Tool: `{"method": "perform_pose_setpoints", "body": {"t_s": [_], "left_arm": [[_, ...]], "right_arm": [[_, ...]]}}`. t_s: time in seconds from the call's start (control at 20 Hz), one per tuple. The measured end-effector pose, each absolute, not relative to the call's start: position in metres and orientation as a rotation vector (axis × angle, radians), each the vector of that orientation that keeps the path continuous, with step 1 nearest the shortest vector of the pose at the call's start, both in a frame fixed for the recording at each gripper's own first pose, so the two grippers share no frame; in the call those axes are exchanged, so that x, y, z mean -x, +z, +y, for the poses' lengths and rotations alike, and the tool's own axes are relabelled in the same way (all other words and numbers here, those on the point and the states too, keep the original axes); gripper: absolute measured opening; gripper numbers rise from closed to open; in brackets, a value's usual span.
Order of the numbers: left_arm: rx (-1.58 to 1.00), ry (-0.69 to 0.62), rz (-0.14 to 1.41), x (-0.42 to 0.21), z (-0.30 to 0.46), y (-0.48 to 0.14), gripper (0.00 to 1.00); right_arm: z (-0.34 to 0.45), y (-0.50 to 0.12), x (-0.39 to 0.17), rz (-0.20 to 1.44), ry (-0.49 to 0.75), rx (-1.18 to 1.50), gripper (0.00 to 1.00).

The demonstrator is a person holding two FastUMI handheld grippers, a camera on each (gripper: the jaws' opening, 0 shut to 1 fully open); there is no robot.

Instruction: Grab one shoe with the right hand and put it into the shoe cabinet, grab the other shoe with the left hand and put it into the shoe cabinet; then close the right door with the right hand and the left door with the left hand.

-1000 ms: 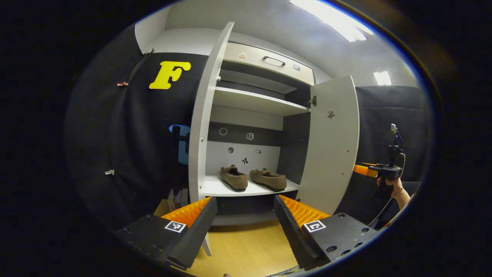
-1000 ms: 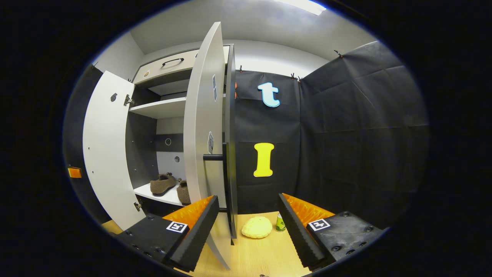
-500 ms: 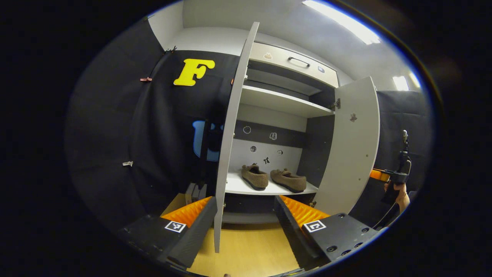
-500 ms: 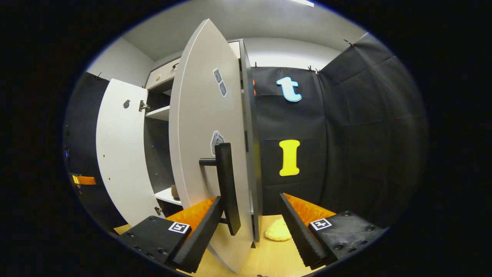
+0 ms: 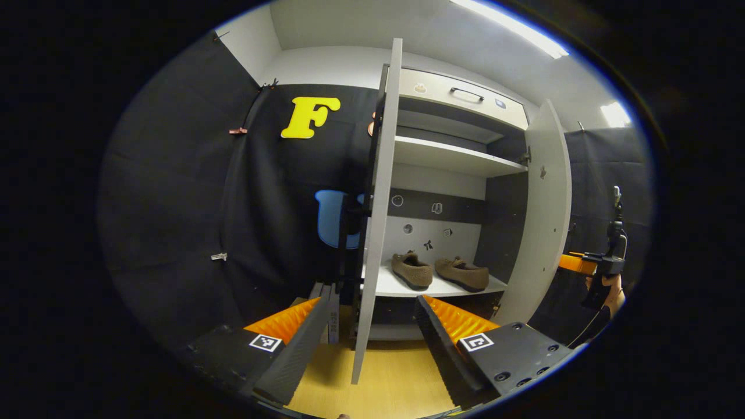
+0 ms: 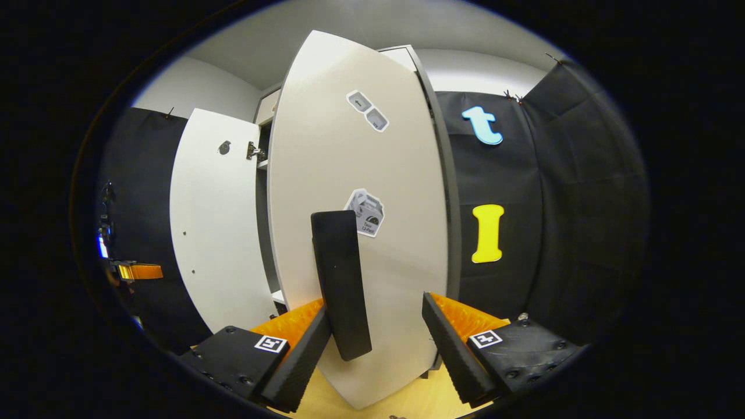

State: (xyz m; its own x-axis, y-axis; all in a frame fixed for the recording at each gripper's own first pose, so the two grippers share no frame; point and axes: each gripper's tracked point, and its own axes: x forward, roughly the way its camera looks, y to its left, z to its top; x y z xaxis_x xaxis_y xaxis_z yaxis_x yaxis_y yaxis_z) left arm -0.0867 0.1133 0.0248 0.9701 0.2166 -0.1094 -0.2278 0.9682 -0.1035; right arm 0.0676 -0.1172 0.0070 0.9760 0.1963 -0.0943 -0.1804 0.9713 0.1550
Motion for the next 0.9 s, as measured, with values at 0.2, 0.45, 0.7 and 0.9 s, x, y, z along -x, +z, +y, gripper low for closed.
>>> {"method": "perform_pose_setpoints", "body": {"t_s": [0.2, 0.45, 0.7, 0.9], "left_arm": [[0.072, 0.265, 0.101, 0.09, 0.142, 0.029, 0.95], [0.027, 0.262, 0.073, 0.06, 0.17, 0.046, 0.95], [-0.024, 0.234, 0.069, 0.031, 0.181, 0.048, 0.95], [0.035, 0.206, 0.041, 0.025, 0.177, 0.045, 0.93]], "right_arm": [[-0.08, -0.016, -0.085, 0.166, 0.251, -0.105, 0.98], [-0.064, -0.01, -0.075, 0.156, 0.278, -0.107, 0.97], [-0.092, -0.015, -0.044, 0.18, 0.187, -0.121, 0.96], [-0.112, -0.022, -0.022, 0.198, 0.106, -0.154, 0.96]]}}
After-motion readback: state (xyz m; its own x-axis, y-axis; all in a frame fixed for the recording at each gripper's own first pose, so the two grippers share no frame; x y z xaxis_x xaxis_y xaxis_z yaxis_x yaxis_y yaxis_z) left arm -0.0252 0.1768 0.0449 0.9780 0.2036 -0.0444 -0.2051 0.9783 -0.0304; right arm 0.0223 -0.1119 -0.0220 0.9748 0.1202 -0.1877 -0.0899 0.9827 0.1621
